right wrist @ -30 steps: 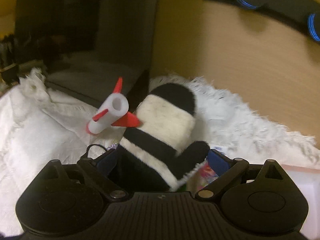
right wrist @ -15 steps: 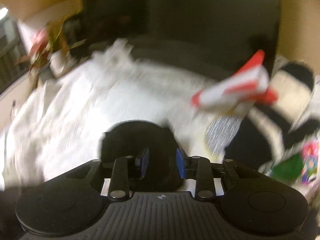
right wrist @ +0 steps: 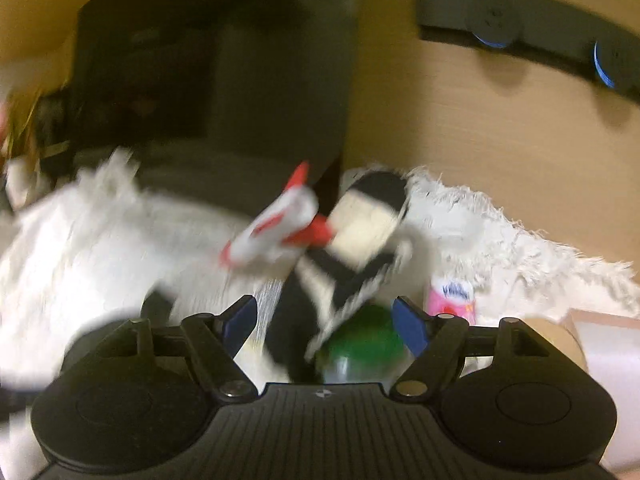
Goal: Organize soft objects
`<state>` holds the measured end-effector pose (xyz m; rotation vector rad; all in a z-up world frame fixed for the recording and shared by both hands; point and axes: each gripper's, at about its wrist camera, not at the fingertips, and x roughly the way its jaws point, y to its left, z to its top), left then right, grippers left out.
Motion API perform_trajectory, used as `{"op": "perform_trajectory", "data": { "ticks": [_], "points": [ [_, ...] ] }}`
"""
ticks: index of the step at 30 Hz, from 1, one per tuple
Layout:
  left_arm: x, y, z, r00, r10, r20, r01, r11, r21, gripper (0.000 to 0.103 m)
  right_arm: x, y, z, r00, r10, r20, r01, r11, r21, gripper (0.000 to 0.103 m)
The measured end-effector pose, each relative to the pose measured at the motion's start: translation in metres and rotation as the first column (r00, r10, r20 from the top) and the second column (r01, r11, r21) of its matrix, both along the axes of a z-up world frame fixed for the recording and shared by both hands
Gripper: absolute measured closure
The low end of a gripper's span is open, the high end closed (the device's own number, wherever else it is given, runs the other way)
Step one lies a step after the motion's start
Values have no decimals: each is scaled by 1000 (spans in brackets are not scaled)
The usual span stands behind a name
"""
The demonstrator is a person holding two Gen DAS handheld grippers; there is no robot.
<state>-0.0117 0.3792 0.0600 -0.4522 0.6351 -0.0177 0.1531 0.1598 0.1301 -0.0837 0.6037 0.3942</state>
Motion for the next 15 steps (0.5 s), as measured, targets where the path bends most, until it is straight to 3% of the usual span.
{"op": "perform_trajectory", "data": {
  "ticks": [4,5,6,7,8,11,15],
  "points": [
    [-5,2,-3,1000,1,-9,-1,1000,-10,82,53,12,-2,996,-83,-26,83,997,-12,30],
    [-9,6,-3,1000,13,-6,-13,1000,-12,82,63,16,-2,995,-89,-42,89,996,-19,41],
    [-12,10,-4,1000,29,-3,-29,999,-16,82,64,20,-3,995,-90,-52,89,996,-25,63],
    [-15,15,-6,999,50,-2,-50,998,-24,82,66,23,-1,995,-89,-49,88,996,-28,73],
    [-18,21,-7,997,73,-2,-73,997,-35,82,59,27,4,997,-59,-59,58,998,-13,90],
    [-21,38,-13,992,125,-13,-126,990,-56,82,30,43,21,995,99,-21,-99,995,5,93],
    [-20,51,-9,987,162,6,-162,986,-40,82,-15,68,20,957,291,-10,-291,957,-13,93]
  ]
}}
